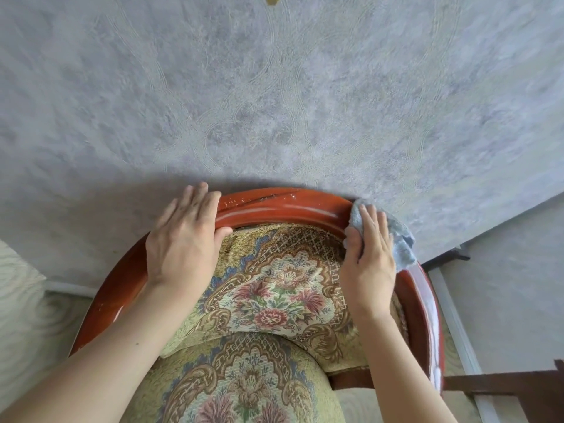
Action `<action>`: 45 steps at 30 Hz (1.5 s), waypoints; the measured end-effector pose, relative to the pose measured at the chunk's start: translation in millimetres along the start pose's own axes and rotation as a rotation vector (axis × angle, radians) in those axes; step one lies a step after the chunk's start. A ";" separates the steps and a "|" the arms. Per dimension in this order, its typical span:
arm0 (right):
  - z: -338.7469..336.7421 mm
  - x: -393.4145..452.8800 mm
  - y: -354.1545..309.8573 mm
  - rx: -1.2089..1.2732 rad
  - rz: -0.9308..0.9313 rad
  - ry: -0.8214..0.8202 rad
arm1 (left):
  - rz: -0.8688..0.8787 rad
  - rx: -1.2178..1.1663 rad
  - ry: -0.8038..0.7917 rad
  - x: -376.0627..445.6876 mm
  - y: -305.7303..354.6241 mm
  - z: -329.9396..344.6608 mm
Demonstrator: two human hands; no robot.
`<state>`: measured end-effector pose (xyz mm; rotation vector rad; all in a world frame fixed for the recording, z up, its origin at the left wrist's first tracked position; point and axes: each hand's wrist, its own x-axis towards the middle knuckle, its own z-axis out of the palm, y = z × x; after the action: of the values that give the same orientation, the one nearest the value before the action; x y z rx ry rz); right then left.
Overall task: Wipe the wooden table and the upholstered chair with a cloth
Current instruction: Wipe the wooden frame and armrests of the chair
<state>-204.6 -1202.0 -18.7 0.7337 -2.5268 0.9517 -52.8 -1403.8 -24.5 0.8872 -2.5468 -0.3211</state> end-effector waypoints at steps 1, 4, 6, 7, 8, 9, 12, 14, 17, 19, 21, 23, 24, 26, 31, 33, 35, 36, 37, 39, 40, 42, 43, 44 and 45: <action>5.1 0.7 -8.7 0.012 -0.033 -0.015 | -0.001 0.001 -0.006 -0.1 0.3 -0.9; 22.7 -0.4 -36.7 0.052 -0.147 -0.094 | -0.012 -0.004 -0.022 -0.7 1.4 -2.8; 35.3 -3.2 -56.3 0.086 -0.241 -0.170 | -0.019 -0.013 -0.024 -0.6 1.4 -3.3; 41.6 -5.1 -65.6 0.101 -0.302 -0.214 | -0.019 -0.015 -0.029 -0.6 1.2 -3.5; 48.0 -7.3 -74.2 0.112 -0.367 -0.254 | -0.015 -0.013 -0.036 -0.5 0.7 -4.0; 53.9 -9.3 -81.7 0.118 -0.424 -0.285 | -0.008 -0.007 -0.043 -0.3 -0.1 -4.4; 61.5 -10.8 -91.2 0.103 -0.498 -0.319 | 0.013 0.000 -0.055 0.4 -2.8 -5.5; 57.9 -8.7 -86.5 0.054 -0.527 -0.317 | 0.020 0.012 -0.051 2.0 -4.0 -5.1; 47.6 -3.8 -72.9 -0.005 -0.511 -0.286 | 0.028 0.042 -0.042 4.9 -6.4 -4.5; 38.9 -1.2 -61.0 -0.007 -0.423 -0.239 | 0.020 0.069 -0.056 3.5 -11.0 -5.4; 29.6 0.0 -46.9 -0.005 -0.340 -0.176 | 0.002 0.089 -0.070 -1.7 -19.1 -7.0; 21.5 -0.7 -34.2 -0.025 -0.292 -0.123 | -0.025 0.105 -0.083 -10.1 -28.3 -9.6; 19.0 -1.4 -30.2 -0.041 -0.265 -0.103 | -0.037 0.114 -0.092 -14.6 -32.9 -11.7; 18.0 -3.2 -28.2 -0.070 -0.189 -0.072 | -0.064 0.124 -0.117 -23.7 -41.5 -17.8; 33.1 -7.7 -54.3 0.003 -0.073 -0.107 | -0.164 0.103 -0.121 -46.6 -62.8 -25.5; 42.2 -10.7 -71.0 0.028 -0.133 -0.171 | -0.209 0.096 -0.138 -49.4 -66.3 -25.9; 52.7 -15.2 -88.6 0.052 -0.231 -0.252 | -0.249 0.054 -0.183 -47.9 -67.3 -26.7; 58.1 -18.0 -97.1 0.058 -0.280 -0.290 | -0.259 0.040 -0.197 -47.8 -67.7 -26.5; 63.3 -21.1 -104.9 0.061 -0.328 -0.321 | -0.258 0.045 -0.188 -48.4 -67.8 -25.6; 72.6 -27.7 -118.4 0.070 -0.413 -0.372 | -0.244 0.073 -0.134 -50.9 -68.0 -22.9; 76.9 -30.9 -124.0 0.075 -0.450 -0.395 | -0.237 0.075 -0.105 -52.0 -67.9 -21.9; 85.0 -38.0 -132.2 0.078 -0.521 -0.438 | -0.238 0.069 -0.082 -54.4 -67.1 -21.3; 88.8 -41.9 -135.1 0.075 -0.557 -0.456 | -0.241 0.069 -0.075 -55.6 -66.7 -20.6; 91.9 -45.4 -137.0 0.068 -0.589 -0.469 | -0.241 0.071 -0.066 -56.6 -66.6 -19.9; 94.2 -47.7 -137.7 0.058 -0.613 -0.476 | -0.235 0.067 -0.055 -57.5 -66.7 -18.8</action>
<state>-99.3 -1338.4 -39.0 1.7955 -2.3719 0.6842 32.3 -1420.1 -49.0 1.2231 -2.5183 -0.3357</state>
